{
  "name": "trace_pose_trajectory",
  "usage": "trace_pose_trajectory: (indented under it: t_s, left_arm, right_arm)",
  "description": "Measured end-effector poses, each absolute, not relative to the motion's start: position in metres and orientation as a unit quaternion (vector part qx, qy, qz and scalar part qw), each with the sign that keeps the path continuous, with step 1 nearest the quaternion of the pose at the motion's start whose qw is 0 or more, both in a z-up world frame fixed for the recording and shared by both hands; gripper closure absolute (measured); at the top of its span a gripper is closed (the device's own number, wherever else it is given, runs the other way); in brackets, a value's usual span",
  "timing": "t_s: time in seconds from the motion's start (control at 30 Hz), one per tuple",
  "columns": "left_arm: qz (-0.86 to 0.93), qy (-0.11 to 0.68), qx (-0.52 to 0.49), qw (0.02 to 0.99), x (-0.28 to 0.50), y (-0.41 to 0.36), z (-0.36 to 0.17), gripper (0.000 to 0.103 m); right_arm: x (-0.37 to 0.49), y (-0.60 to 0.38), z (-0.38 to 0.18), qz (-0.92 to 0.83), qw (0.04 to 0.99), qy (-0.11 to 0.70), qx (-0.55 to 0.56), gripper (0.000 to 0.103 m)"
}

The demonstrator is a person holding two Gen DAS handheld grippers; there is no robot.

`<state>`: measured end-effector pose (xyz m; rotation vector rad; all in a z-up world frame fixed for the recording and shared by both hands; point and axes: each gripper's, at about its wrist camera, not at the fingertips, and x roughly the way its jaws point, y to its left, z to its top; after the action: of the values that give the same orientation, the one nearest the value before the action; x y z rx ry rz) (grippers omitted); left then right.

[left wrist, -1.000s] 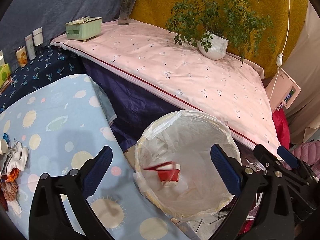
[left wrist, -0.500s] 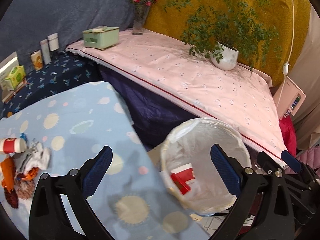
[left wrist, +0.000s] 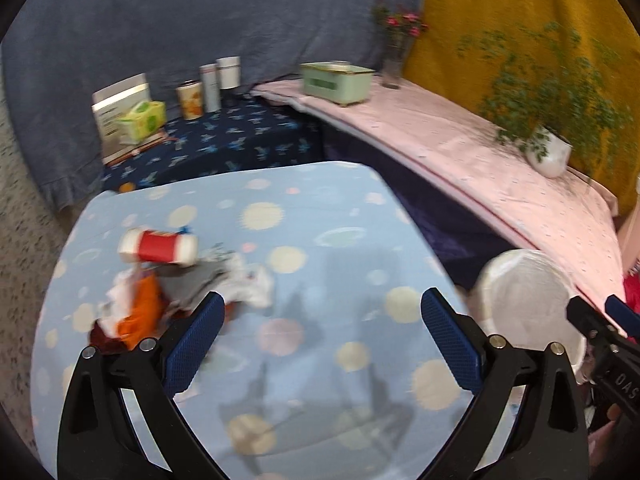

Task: Collect trash
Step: 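Grasp the dark red scrunchie with the left tool while the right tool grasps the orange plastic bag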

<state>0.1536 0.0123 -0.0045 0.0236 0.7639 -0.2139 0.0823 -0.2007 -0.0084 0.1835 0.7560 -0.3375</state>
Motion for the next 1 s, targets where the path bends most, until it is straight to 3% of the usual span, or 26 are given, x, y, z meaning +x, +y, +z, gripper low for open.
trace_pose_trajectory:
  t_s: [0.53,1.0]
  left_arm:
    - [0.048,0.413,-0.041,0.909,0.154,0.203,-0.053,0.009]
    - [0.056,0.477,-0.083,0.873,0.175,0.267,-0.108,0.009]
  right_arm:
    - [0.117,-0.048,-0.020,-0.034,0.920,0.387,0.048,0.023]
    - [0.158,0.043,-0.035,0.023,0.914,0.404,0.027,0.026]
